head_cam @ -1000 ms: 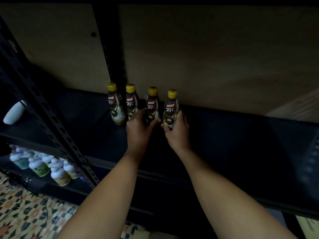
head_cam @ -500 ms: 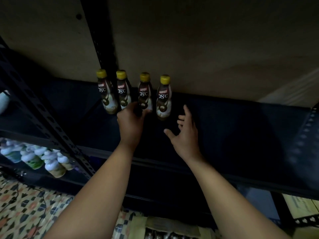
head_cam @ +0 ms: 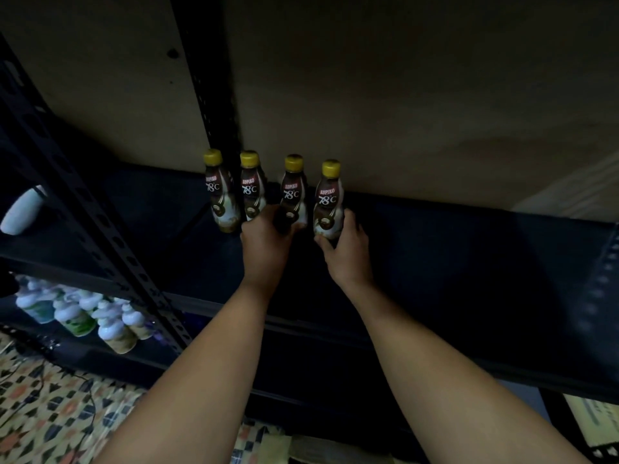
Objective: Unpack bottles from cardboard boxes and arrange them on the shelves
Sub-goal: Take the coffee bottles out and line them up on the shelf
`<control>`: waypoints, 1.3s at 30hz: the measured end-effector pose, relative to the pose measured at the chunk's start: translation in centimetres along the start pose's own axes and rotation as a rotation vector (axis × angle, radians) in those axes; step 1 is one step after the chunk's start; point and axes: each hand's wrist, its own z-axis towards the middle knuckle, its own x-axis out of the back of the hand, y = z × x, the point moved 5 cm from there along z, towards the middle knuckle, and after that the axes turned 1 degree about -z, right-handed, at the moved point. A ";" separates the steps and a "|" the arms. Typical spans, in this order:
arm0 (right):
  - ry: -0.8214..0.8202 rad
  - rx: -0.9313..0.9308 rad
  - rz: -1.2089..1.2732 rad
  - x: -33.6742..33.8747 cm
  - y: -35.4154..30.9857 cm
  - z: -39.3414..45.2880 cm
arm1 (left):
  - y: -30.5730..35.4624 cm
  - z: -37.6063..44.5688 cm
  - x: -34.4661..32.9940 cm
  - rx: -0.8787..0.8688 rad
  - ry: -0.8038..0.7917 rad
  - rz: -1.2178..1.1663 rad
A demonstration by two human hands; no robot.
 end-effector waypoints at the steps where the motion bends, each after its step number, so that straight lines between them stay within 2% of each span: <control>1: 0.005 0.000 0.002 0.0 0.0 -0.1 | 0.1 -0.1 0.0 -0.006 0.002 -0.003; 14: -0.037 -0.030 -0.004 0.2 0.3 -0.3 | -0.7 -1.0 0.0 -0.012 0.016 -0.046; 19: -0.088 -0.052 0.023 3.4 0.4 -5.5 | 0.6 -5.3 2.6 0.025 0.105 -0.147; 22: -0.014 0.100 0.005 6.9 0.7 -12.6 | 2.0 -11.4 4.4 -0.037 0.204 -0.241; 25: 0.007 0.308 -0.011 8.2 3.0 -20.3 | 1.0 -18.9 3.5 -0.145 0.136 -0.281; 28: -0.151 0.222 -0.081 5.4 11.3 -26.0 | -4.9 -26.2 0.0 -0.042 0.003 -0.230; 32: -0.275 0.031 -0.239 -0.7 26.1 -32.5 | -18.8 -35.8 -7.4 0.223 -0.217 -0.067; 36: -0.399 0.063 -0.489 -9.1 39.3 -38.7 | -34.8 -46.6 -14.6 0.542 -0.526 0.221; 39: -0.479 0.015 -0.741 -14.8 47.7 -42.3 | -42.8 -52.7 -18.8 0.688 -0.697 0.380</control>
